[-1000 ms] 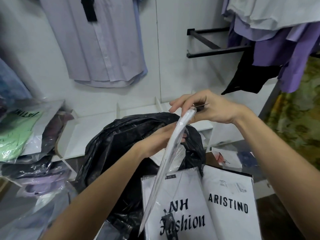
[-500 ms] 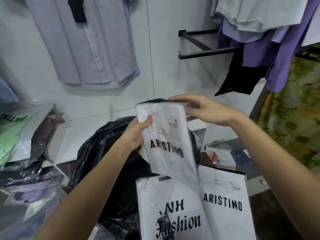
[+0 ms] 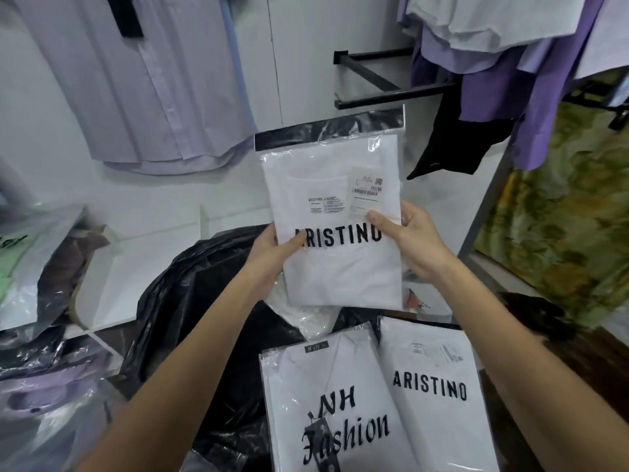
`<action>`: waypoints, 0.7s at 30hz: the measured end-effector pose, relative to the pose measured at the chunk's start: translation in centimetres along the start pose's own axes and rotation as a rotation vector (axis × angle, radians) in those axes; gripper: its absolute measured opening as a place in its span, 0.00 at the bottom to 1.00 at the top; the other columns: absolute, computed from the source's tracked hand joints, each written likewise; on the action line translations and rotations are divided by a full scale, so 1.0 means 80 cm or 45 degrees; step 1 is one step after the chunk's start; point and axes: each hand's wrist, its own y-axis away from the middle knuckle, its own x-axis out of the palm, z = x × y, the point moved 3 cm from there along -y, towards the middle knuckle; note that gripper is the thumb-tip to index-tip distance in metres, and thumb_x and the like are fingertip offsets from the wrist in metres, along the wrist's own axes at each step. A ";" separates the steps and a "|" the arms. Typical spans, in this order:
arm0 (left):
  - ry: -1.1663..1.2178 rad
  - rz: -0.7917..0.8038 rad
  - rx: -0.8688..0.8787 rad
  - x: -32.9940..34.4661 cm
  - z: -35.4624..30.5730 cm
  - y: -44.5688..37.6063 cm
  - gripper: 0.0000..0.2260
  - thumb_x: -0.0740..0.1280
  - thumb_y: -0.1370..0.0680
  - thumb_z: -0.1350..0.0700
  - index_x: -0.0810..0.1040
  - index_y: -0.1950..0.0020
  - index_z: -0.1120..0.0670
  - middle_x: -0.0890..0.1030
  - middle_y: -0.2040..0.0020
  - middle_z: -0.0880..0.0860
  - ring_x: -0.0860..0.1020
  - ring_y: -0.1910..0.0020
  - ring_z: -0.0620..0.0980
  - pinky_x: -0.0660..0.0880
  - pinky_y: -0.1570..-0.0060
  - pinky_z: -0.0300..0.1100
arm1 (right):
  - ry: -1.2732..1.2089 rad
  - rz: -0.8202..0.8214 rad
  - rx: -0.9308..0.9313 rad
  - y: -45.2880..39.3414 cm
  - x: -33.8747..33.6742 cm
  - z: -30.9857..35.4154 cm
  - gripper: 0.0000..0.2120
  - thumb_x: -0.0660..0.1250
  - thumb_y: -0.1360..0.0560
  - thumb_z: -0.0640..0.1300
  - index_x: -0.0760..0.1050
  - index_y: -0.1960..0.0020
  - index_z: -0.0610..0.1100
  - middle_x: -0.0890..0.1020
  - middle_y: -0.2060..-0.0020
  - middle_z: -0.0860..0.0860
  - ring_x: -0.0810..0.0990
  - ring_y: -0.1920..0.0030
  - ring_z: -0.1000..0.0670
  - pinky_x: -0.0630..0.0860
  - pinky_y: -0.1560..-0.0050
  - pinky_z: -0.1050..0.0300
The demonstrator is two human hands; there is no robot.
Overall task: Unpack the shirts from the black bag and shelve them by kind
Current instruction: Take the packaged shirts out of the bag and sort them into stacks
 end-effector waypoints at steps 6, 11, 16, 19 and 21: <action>-0.191 -0.017 -0.146 0.058 0.083 0.018 0.22 0.77 0.25 0.57 0.75 0.34 0.51 0.84 0.41 0.50 0.84 0.44 0.50 0.82 0.46 0.48 | 0.224 -0.463 0.168 0.047 -0.041 -0.092 0.18 0.75 0.24 0.40 0.75 0.36 0.45 0.85 0.46 0.52 0.85 0.47 0.54 0.82 0.46 0.52; -0.309 0.138 -0.320 0.128 0.157 0.052 0.16 0.71 0.21 0.59 0.72 0.38 0.46 0.81 0.45 0.45 0.79 0.49 0.41 0.75 0.60 0.36 | 0.384 -0.716 0.349 0.111 -0.095 -0.153 0.26 0.77 0.26 0.38 0.70 0.34 0.51 0.79 0.51 0.61 0.80 0.51 0.57 0.75 0.56 0.65; -0.585 0.492 -0.522 0.182 0.217 0.073 0.10 0.70 0.21 0.58 0.81 0.40 0.51 0.85 0.43 0.51 0.83 0.47 0.49 0.80 0.47 0.43 | 0.537 -0.783 0.604 0.185 -0.162 -0.221 0.26 0.77 0.27 0.39 0.72 0.33 0.48 0.81 0.49 0.56 0.82 0.46 0.49 0.83 0.45 0.47; -0.807 0.631 -0.480 0.199 0.234 0.078 0.17 0.68 0.24 0.58 0.76 0.35 0.50 0.83 0.39 0.50 0.81 0.43 0.50 0.78 0.39 0.48 | 0.560 -0.788 0.701 0.220 -0.188 -0.252 0.26 0.78 0.28 0.41 0.72 0.33 0.47 0.83 0.44 0.52 0.84 0.45 0.47 0.82 0.48 0.51; -1.019 0.729 -0.456 0.209 0.242 0.080 0.20 0.66 0.23 0.58 0.72 0.31 0.52 0.80 0.37 0.52 0.79 0.40 0.52 0.77 0.37 0.50 | 0.548 -0.771 0.742 0.233 -0.199 -0.268 0.27 0.78 0.27 0.41 0.72 0.32 0.47 0.83 0.44 0.52 0.83 0.44 0.47 0.81 0.48 0.53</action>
